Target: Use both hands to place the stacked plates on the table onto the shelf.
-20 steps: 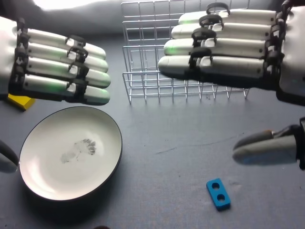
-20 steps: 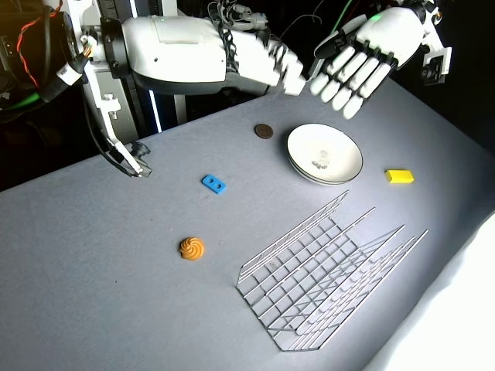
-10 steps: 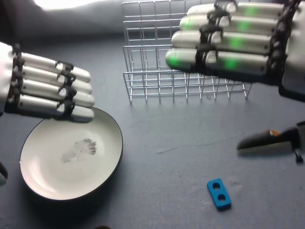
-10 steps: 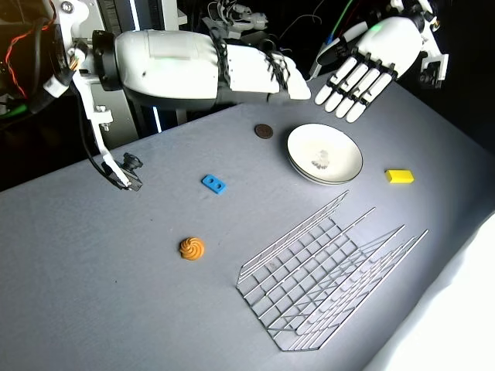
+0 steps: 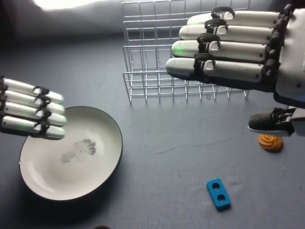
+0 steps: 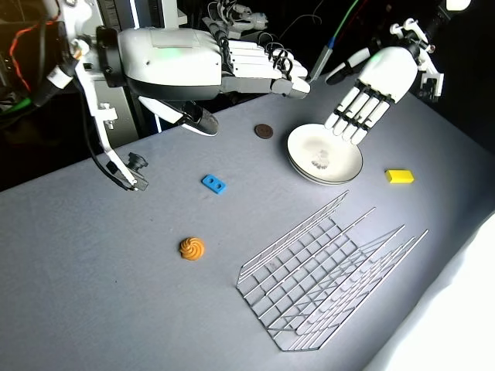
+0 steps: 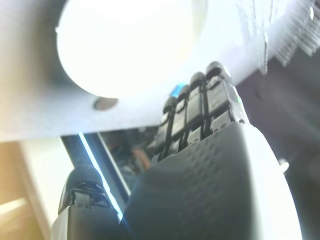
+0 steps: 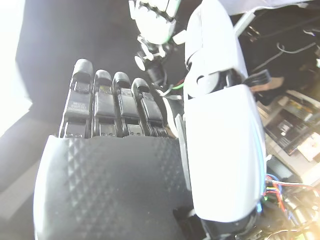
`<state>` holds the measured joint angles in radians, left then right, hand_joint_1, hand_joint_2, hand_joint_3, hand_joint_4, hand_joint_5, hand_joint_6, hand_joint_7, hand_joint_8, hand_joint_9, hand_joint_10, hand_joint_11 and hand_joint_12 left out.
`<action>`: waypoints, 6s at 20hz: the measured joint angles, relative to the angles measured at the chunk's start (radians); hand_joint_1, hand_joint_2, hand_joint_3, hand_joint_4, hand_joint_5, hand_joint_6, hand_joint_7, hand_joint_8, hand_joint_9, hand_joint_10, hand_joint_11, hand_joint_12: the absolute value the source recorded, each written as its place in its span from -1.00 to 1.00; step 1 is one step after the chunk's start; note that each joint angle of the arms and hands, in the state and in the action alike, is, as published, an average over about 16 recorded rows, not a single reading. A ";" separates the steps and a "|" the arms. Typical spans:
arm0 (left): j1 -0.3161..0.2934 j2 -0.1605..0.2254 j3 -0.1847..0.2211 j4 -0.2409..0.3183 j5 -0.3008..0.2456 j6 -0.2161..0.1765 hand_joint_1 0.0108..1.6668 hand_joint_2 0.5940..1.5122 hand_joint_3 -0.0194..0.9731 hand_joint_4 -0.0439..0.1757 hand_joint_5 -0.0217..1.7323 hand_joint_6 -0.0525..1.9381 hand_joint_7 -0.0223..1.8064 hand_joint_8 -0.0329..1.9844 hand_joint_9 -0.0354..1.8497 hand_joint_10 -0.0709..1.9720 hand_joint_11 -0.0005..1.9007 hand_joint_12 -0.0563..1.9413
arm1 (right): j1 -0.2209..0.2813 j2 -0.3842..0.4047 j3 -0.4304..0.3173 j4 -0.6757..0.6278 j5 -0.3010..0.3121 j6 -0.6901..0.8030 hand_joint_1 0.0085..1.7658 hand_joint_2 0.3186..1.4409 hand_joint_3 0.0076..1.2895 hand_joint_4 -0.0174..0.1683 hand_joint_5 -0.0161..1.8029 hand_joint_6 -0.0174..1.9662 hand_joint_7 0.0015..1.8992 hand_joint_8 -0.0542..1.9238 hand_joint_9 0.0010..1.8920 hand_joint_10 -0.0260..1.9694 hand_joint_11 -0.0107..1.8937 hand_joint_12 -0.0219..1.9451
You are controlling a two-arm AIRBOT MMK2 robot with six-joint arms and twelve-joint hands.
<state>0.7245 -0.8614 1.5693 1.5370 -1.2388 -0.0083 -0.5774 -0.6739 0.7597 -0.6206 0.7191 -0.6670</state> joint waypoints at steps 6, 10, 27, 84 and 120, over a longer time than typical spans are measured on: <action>0.125 -0.033 0.055 -0.056 -0.019 0.079 -0.99 0.04 -0.91 -0.63 -0.95 -0.96 -0.96 -0.98 -0.95 -0.92 -0.98 -0.96 | -0.003 -0.017 0.000 0.000 -0.047 0.000 0.33 0.23 -0.99 -0.78 -0.96 -0.96 -0.99 -0.93 -0.99 -0.97 -0.96 -0.82; 0.187 -0.050 0.073 -0.081 -0.027 0.121 -0.99 0.05 -0.91 -0.64 -0.95 -0.96 -0.96 -0.98 -0.95 -0.92 -0.98 -0.96 | -0.006 -0.034 0.000 0.002 -0.080 -0.004 0.30 0.24 -0.99 -0.78 -0.96 -0.96 -0.99 -0.93 -0.99 -0.97 -0.96 -0.80; 0.304 -0.114 0.129 -0.134 0.020 0.160 -0.99 0.06 -0.91 -0.63 -0.96 -0.95 -0.97 -0.98 -0.95 -0.93 -0.98 -0.96 | -0.047 -0.081 0.000 0.009 -0.126 -0.088 0.31 0.32 -0.99 -0.78 -0.96 -0.96 -0.99 -0.93 -0.98 -0.97 -0.96 -0.91; 0.137 -0.110 -0.059 -0.097 0.160 -0.008 -0.99 0.13 -0.92 -0.62 -0.96 -0.93 -0.97 -0.98 -0.94 -0.92 -0.98 -0.94 | -0.012 -0.801 0.519 0.243 -0.193 -0.494 0.28 0.22 -0.99 -0.87 -0.08 -0.26 -0.02 -0.29 0.01 -0.83 -0.18 0.31; 0.006 -0.039 0.203 -0.117 0.037 -0.075 -0.99 0.16 -0.92 -0.59 -0.95 -0.95 -0.95 -0.97 -0.94 -0.92 -0.98 -0.94 | 0.092 -0.636 0.267 0.258 -0.232 -0.510 0.38 0.27 -0.99 -0.77 -0.03 0.12 -0.01 0.15 0.00 -0.18 -0.26 0.42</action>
<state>0.7300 -0.9005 1.7724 1.4199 -1.2017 -0.0837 -0.4858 -1.3098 1.0269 -0.3624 0.4868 -1.1766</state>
